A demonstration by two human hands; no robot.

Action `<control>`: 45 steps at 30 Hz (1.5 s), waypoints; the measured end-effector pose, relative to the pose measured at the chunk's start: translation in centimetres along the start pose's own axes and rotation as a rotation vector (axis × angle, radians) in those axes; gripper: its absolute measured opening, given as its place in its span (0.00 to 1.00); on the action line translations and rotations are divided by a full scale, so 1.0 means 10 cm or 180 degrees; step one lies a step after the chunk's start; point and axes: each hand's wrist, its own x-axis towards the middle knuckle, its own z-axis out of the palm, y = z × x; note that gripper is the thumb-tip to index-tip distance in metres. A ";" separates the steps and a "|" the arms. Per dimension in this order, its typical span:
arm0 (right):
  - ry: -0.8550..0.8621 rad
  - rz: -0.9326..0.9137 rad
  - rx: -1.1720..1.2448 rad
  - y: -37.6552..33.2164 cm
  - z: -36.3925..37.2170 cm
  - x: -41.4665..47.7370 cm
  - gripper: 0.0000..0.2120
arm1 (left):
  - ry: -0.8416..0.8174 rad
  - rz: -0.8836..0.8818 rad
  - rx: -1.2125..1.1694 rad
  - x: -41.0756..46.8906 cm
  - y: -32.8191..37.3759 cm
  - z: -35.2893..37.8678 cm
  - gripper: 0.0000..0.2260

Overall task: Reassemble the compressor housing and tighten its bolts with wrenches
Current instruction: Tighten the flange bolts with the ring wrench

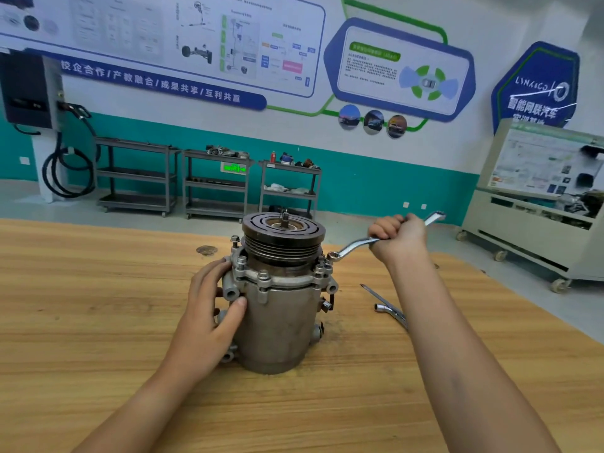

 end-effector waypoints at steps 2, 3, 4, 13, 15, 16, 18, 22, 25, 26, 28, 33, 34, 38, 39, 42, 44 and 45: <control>0.0065 0.0104 0.0006 0.05 -0.03 0.07 0.19 | 0.0010 0.0000 0.0004 0.00 0.00 0.00 0.22; 0.0083 0.0135 -0.0039 0.06 -0.03 0.09 0.19 | 0.0016 0.0008 0.0003 0.00 0.00 0.00 0.22; 0.0085 0.0177 -0.0094 0.07 -0.01 0.11 0.19 | 0.0023 0.0023 -0.0003 -0.01 0.00 0.00 0.22; 0.0060 0.0757 0.0199 0.17 -0.20 0.28 0.23 | 0.0044 -0.0027 -0.0038 -0.02 0.02 0.01 0.22; 0.0025 0.0671 0.0398 0.16 -0.25 0.26 0.26 | 0.0058 -0.0010 -0.0036 -0.03 0.03 0.00 0.21; 0.0020 0.0603 0.0467 0.15 -0.27 0.24 0.27 | 0.0056 -0.0008 -0.0042 -0.03 0.03 0.00 0.21; 0.0042 0.0346 0.0522 0.12 -0.29 0.15 0.25 | 0.0054 -0.0010 -0.0045 -0.03 0.04 0.00 0.21; -0.0032 -0.0661 0.0413 0.19 -0.39 -0.20 0.20 | 0.0086 -0.0005 -0.0037 -0.03 0.03 0.02 0.21; -0.0364 -0.1471 0.0077 0.31 -0.50 -0.56 0.24 | 0.0083 -0.0023 0.0011 -0.03 0.05 0.03 0.22; -0.0536 -0.1726 -0.0127 0.38 -0.53 -0.67 0.25 | 0.0073 -0.0006 0.0049 -0.03 0.06 0.03 0.22; -0.0850 -0.2295 -0.0705 0.54 -0.57 -0.86 0.23 | 0.0045 0.0008 0.0095 -0.04 0.07 0.02 0.22; -0.1225 -0.3937 -0.2315 1.04 -0.52 -1.04 0.20 | 0.0078 0.0010 0.0091 -0.06 0.10 0.03 0.22; -0.1346 -0.4274 -0.2553 1.13 -0.49 -1.04 0.22 | 0.0077 0.0041 0.0088 -0.06 0.10 0.03 0.22; -0.1387 -0.4866 -0.3633 1.42 -0.30 -1.00 0.22 | -0.0028 0.0082 0.0071 -0.04 0.09 0.01 0.22; -0.1250 -0.4918 -0.3854 1.48 -0.26 -0.98 0.21 | -0.0081 0.0112 0.0111 -0.02 0.07 0.01 0.22; -0.0970 -0.4992 -0.4076 1.56 -0.20 -0.96 0.18 | -0.0235 0.0169 0.0321 0.05 0.01 0.01 0.21; -0.1042 -0.5092 -0.4113 1.52 -0.20 -0.96 0.18 | -0.0231 0.0137 0.0281 0.05 -0.03 0.01 0.18; -0.1117 -0.5126 -0.4082 1.47 -0.19 -0.97 0.19 | -0.0198 0.0114 0.0210 0.03 -0.03 0.02 0.18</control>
